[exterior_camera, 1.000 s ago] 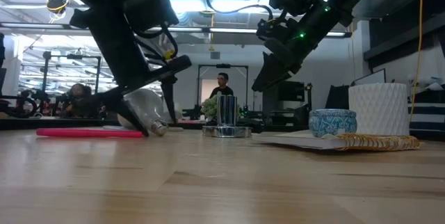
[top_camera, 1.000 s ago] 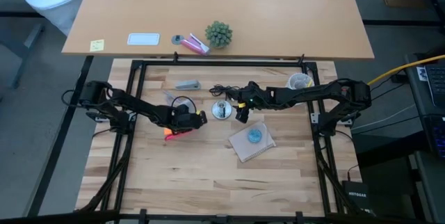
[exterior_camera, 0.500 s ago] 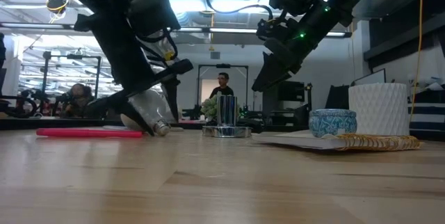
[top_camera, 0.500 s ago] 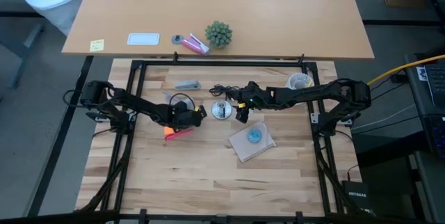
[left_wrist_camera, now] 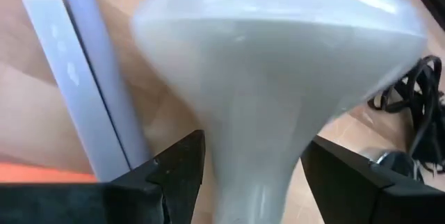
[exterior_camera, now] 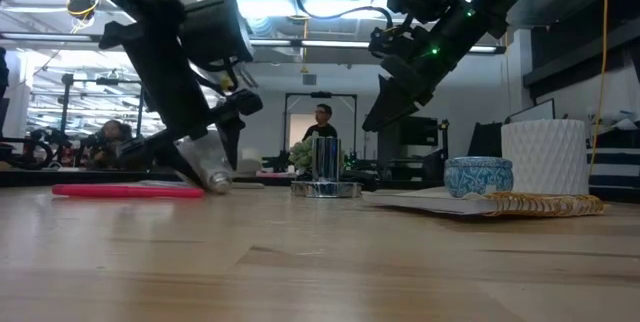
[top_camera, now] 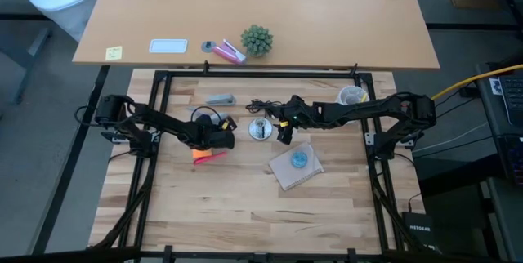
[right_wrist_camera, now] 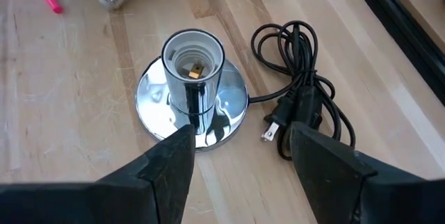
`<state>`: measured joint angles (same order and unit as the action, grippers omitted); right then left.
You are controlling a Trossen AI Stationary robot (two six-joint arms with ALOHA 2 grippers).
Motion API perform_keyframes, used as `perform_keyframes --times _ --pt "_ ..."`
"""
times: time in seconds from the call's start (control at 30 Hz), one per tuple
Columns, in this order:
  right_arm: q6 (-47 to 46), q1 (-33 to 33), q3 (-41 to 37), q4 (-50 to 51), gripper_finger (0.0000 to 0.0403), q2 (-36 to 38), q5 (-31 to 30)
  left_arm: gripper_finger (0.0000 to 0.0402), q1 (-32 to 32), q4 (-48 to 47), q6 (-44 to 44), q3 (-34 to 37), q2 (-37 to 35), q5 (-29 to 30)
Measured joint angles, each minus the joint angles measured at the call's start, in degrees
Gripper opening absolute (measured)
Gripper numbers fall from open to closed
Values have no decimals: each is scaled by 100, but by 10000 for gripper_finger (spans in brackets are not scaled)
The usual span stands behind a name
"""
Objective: Screw lightbulb
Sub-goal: Insert the lightbulb into the lamp
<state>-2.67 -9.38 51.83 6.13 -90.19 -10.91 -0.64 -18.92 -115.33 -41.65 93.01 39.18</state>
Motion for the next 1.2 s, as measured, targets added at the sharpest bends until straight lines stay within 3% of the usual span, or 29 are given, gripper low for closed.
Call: perform_keyframes --times 0.33,0.6,0.9,1.2 --pt "2 -1 0 1 236 0 0 223 263 -2 1078 -7 -4 0" --pt "2 0 0 1 236 0 -1 222 440 3 1175 -9 -13 -196" --pt "2 1 0 1 236 0 0 153 485 5 1733 -10 -13 -341" --pt "156 0 0 0 236 0 -7 158 483 386 2357 -13 -13 -347"
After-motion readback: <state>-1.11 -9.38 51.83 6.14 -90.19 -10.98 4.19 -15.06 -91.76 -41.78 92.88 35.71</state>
